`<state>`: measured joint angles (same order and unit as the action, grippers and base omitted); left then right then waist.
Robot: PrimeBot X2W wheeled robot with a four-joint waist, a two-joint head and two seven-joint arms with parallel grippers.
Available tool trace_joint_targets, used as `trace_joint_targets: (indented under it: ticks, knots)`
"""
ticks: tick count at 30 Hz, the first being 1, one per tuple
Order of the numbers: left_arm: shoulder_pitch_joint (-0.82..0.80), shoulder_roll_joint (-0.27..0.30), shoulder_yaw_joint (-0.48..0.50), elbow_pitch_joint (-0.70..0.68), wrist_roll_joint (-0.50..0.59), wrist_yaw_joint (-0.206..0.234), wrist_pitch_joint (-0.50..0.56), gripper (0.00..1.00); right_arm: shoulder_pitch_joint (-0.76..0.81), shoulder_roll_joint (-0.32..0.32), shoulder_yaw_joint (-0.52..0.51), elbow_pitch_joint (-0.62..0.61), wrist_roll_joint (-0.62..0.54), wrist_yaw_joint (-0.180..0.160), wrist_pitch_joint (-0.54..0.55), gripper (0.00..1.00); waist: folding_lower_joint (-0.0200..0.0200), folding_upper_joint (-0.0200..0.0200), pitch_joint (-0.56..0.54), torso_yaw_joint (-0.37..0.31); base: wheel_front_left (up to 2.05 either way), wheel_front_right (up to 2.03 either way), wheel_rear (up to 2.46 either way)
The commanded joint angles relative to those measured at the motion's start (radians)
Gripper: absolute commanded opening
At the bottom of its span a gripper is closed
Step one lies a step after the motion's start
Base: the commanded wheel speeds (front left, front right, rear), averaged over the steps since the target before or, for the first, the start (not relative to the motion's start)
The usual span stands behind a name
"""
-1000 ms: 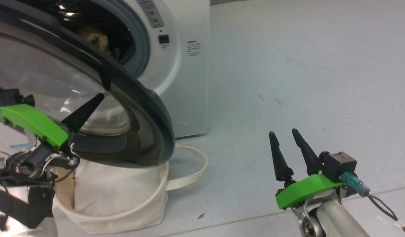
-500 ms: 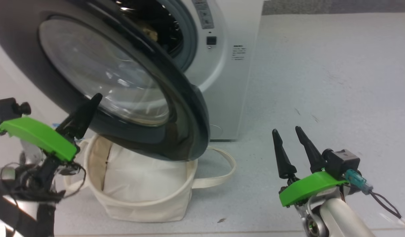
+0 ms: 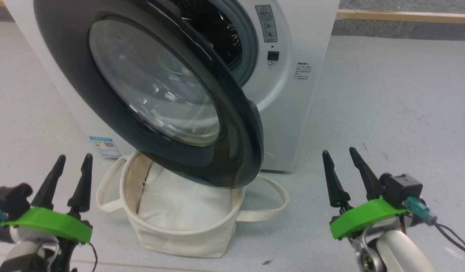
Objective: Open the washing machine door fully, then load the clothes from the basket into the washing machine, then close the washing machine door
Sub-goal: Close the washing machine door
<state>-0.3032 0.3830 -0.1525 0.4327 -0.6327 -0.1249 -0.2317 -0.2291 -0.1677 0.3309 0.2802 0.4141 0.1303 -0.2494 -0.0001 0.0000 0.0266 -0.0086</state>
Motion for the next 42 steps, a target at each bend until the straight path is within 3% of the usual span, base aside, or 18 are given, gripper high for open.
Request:
trace_joint_targets:
  ticks: [1, 9, 31, 32, 33, 38, 42]
  knots:
    - [-0.033, 0.039, 0.039, -0.009, 0.021, -0.006, -0.019, 1.0, -0.002, -0.012, 0.01, -0.031, -0.002, 0.0, -0.012, 1.0, 0.0001, 0.0, -0.004, 0.005, 0.0, 0.0, 0.0]
    - [-0.009, 0.0, 0.104, -0.001, 0.11, -0.006, -0.03, 1.0, 0.005, -0.026, 0.004, -0.04, -0.003, 0.0, -0.012, 1.0, 0.0001, 0.0, -0.007, 0.015, 0.0, 0.0, 0.0]
    - [0.015, -0.006, 0.126, -0.022, 0.099, -0.006, -0.03, 1.0, -0.001, -0.018, 0.016, -0.05, 0.007, 0.0, -0.012, 0.99, 0.0001, 0.0, -0.003, 0.019, 0.0, 0.0, 0.0]
    - [0.016, -0.007, 0.132, -0.021, 0.099, -0.006, -0.03, 1.0, -0.001, -0.019, 0.025, -0.055, 0.013, 0.0, -0.012, 0.16, 0.0001, 0.0, -0.004, 0.02, 0.0, 0.0, 0.0]
    - [0.017, -0.007, 0.141, -0.019, 0.102, -0.006, -0.03, 1.0, -0.003, -0.022, 0.034, -0.066, 0.017, 0.0, -0.012, 0.0, 0.0001, 0.0, -0.005, 0.02, 0.0, 0.0, 0.0]
    - [0.02, -0.015, 0.19, -0.022, 0.102, -0.006, -0.03, 1.0, -0.006, -0.025, 0.043, -0.183, 0.006, 0.0, -0.012, 0.0, 0.0001, 0.0, -0.011, 0.032, 0.0, 0.0, 0.0]
    - [0.023, -0.026, 0.234, -0.038, 0.109, -0.006, -0.03, 1.0, -0.003, -0.044, 0.146, -0.316, 0.04, 0.0, -0.012, 0.0, 0.0001, 0.0, -0.018, 0.062, 0.0, 0.0, 0.0]
